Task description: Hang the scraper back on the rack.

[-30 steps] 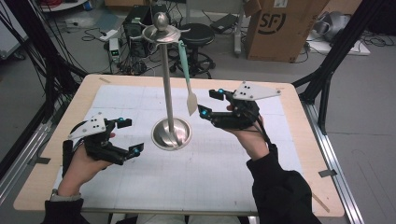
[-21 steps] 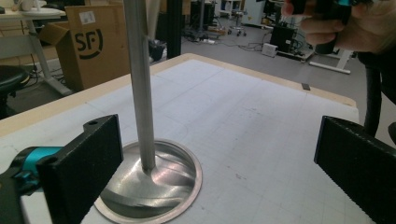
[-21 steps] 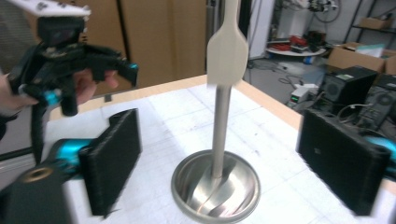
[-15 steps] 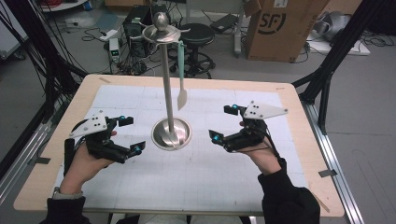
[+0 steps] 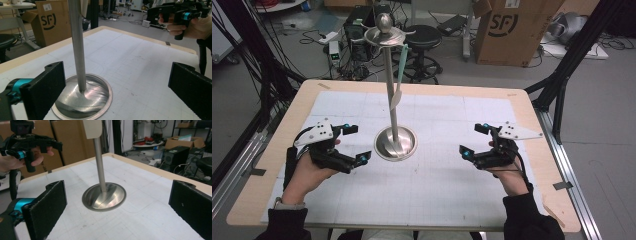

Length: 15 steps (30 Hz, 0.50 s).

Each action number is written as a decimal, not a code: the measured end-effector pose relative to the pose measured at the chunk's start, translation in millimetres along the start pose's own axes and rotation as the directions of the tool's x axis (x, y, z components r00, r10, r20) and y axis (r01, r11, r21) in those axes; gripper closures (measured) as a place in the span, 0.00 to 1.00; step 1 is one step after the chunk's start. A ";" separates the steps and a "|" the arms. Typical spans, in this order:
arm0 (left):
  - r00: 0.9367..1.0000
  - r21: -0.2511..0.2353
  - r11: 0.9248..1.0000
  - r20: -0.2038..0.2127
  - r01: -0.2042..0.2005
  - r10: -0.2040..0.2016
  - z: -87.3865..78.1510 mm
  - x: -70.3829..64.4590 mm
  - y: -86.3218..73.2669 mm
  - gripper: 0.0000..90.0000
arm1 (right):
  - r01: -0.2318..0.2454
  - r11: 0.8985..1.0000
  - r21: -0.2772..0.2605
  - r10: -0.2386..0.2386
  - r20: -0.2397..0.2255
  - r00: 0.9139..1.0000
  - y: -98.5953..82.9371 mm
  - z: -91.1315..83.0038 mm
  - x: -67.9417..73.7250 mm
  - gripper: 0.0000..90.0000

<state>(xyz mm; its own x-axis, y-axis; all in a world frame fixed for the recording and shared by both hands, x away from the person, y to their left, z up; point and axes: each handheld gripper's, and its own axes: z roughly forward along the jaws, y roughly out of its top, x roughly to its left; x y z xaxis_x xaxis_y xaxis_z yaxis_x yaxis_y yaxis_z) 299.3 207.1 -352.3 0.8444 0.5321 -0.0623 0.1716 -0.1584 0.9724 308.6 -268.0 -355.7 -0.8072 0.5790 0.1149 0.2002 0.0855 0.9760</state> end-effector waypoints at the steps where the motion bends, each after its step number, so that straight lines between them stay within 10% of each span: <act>1: 1.000 -0.001 1.000 -0.004 -0.001 0.001 -0.2 0.1 0.1 0.02 | -0.005 1.000 -0.003 0.005 0.008 1.000 -2.1 -3.2 -2.0 0.01; 15: 1.000 -0.033 0.999 -0.009 0.012 -0.012 -5.5 3.7 1.6 0.02 | -0.040 0.999 -0.003 0.040 0.089 0.995 -13.7 -40.4 -19.0 0.01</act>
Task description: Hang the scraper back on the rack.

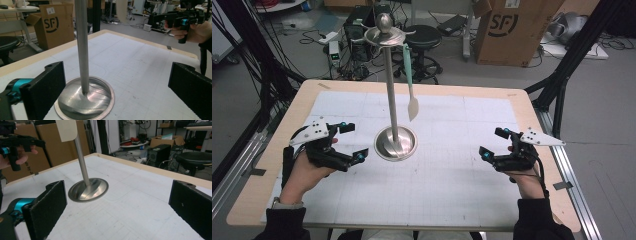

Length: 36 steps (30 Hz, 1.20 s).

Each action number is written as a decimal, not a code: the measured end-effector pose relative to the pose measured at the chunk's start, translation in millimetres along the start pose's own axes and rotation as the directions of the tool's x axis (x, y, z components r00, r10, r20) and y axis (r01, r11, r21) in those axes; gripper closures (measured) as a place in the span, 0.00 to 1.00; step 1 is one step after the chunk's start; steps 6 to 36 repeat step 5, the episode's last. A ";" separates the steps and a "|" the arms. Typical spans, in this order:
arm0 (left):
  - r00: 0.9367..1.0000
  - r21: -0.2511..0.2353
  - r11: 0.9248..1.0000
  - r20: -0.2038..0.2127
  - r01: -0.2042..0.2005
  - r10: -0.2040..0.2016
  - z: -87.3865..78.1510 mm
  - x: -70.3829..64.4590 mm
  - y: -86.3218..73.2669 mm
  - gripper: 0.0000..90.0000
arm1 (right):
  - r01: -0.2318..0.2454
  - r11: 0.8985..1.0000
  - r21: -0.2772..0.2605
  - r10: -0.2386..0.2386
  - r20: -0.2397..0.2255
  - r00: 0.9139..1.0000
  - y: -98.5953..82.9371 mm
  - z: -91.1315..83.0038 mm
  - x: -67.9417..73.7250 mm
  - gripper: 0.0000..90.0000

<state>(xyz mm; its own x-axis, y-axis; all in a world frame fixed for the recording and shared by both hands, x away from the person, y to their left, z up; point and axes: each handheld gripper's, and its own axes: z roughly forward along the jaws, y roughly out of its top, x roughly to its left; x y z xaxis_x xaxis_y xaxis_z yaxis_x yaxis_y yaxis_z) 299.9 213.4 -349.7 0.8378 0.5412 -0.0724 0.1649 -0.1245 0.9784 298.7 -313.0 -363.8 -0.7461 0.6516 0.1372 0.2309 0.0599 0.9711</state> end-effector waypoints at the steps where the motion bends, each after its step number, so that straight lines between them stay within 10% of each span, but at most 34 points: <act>1: 1.000 0.003 1.000 0.001 -0.003 0.003 0.4 0.4 -0.1 0.02 | 0.002 1.000 0.004 -0.002 -0.004 1.000 -0.6 -0.7 0.4 0.01; 36: 1.000 0.009 1.000 0.002 -0.004 0.004 2.7 -0.4 -0.6 0.02 | 0.007 1.000 0.020 -0.007 -0.015 1.000 -1.9 -0.3 1.8 0.01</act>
